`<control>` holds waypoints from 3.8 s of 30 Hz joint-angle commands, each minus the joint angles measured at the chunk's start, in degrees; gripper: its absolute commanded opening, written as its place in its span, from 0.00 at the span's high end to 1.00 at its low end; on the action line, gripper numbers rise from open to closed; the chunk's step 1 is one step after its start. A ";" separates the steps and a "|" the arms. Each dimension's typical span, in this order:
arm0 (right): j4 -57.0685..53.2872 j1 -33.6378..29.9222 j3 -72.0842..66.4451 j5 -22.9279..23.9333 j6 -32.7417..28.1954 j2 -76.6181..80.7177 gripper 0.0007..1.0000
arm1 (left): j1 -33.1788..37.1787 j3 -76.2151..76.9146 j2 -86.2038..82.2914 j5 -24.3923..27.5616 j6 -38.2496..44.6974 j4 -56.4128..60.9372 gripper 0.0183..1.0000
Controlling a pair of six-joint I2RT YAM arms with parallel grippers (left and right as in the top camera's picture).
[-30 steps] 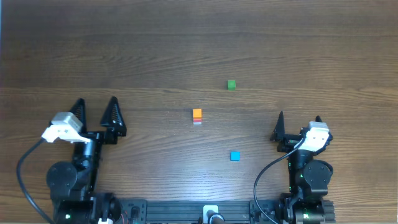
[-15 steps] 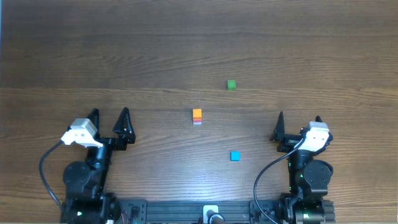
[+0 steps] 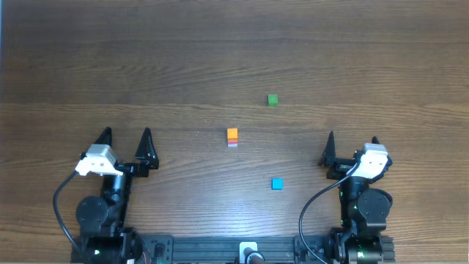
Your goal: Stack Cubes
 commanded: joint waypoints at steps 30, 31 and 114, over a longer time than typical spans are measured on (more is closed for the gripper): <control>0.04 -0.35 -0.44 0.52 -0.09 -0.04 0.01 | 0.31 -0.35 -0.66 3.37 8.07 -7.13 0.00; 0.04 -0.35 -0.44 0.52 -0.09 -0.04 0.01 | 0.31 -0.35 -0.66 3.37 8.04 -7.13 0.00; -61.27 22.99 95.41 -8.04 17.29 115.05 0.01 | 0.31 -0.35 -0.66 3.37 8.04 -7.15 0.00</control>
